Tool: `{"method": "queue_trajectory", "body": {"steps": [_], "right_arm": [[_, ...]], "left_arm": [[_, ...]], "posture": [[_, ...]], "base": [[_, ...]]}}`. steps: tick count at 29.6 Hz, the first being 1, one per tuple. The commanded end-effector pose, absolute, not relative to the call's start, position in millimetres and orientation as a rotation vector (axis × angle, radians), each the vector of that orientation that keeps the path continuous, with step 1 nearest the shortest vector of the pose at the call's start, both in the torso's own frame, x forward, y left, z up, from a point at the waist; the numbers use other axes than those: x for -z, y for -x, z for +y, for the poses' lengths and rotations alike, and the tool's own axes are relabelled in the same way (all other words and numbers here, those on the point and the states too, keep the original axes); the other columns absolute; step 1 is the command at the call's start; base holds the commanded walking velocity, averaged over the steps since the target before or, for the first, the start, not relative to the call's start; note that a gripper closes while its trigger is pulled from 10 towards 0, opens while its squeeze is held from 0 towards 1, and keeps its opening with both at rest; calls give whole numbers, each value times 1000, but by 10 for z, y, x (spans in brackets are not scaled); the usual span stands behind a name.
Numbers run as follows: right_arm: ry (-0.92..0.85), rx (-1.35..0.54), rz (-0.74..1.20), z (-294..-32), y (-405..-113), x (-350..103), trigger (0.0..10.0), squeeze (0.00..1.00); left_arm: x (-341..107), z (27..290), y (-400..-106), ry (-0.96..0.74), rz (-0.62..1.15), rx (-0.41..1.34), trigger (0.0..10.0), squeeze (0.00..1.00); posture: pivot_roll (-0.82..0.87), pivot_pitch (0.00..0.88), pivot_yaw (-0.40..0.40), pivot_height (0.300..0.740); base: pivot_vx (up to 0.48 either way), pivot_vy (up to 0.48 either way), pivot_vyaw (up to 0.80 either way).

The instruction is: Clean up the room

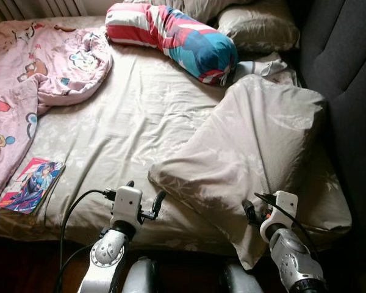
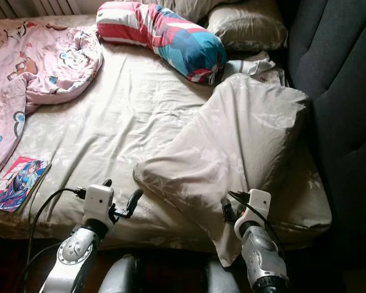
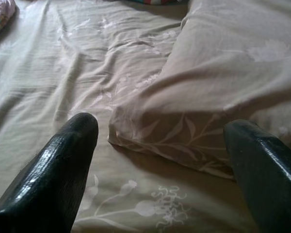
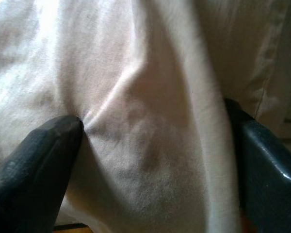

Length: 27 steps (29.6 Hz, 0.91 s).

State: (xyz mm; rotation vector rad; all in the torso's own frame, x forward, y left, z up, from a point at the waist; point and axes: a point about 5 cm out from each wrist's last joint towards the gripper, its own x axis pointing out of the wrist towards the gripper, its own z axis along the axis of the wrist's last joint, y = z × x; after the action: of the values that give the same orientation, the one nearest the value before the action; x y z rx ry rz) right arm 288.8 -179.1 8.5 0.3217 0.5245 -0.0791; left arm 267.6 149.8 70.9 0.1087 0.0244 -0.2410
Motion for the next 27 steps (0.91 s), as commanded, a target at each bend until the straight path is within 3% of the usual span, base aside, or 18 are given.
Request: {"method": "queue_trajectory", "body": {"steps": [1, 6, 8, 9, 27], "right_arm": [[-359, 96, 653, -1736, -2691, 171, 10000, 0], [-369, 98, 686, -1697, -2668, 247, 10000, 0], [-372, 96, 693, -1682, -2663, 269, 4353, 0], [-376, 97, 696, -1677, -2662, 281, 0, 0], [-385, 103, 725, -1639, -2605, 362, 0, 0]], "left_arm": [[-703, 1524, -2645, -115, 37, 239, 10000, 0], [-709, 1535, -2631, -121, 40, 240, 10000, 0], [-712, 1541, -2628, -124, 41, 240, 10000, 0], [-714, 1543, -2625, -125, 42, 240, 10000, 0], [-706, 1556, -2612, -133, 55, 242, 10000, 0]], "posture": [[-67, 211, 62, 642], [-54, 220, 68, 642], [-53, 222, 68, 642], [-52, 224, 70, 642], [-44, 229, 75, 642]], "base": [[0, 0, 0], [0, 0, 0], [0, 0, 0], [0, 0, 0], [0, 0, 0]]}}
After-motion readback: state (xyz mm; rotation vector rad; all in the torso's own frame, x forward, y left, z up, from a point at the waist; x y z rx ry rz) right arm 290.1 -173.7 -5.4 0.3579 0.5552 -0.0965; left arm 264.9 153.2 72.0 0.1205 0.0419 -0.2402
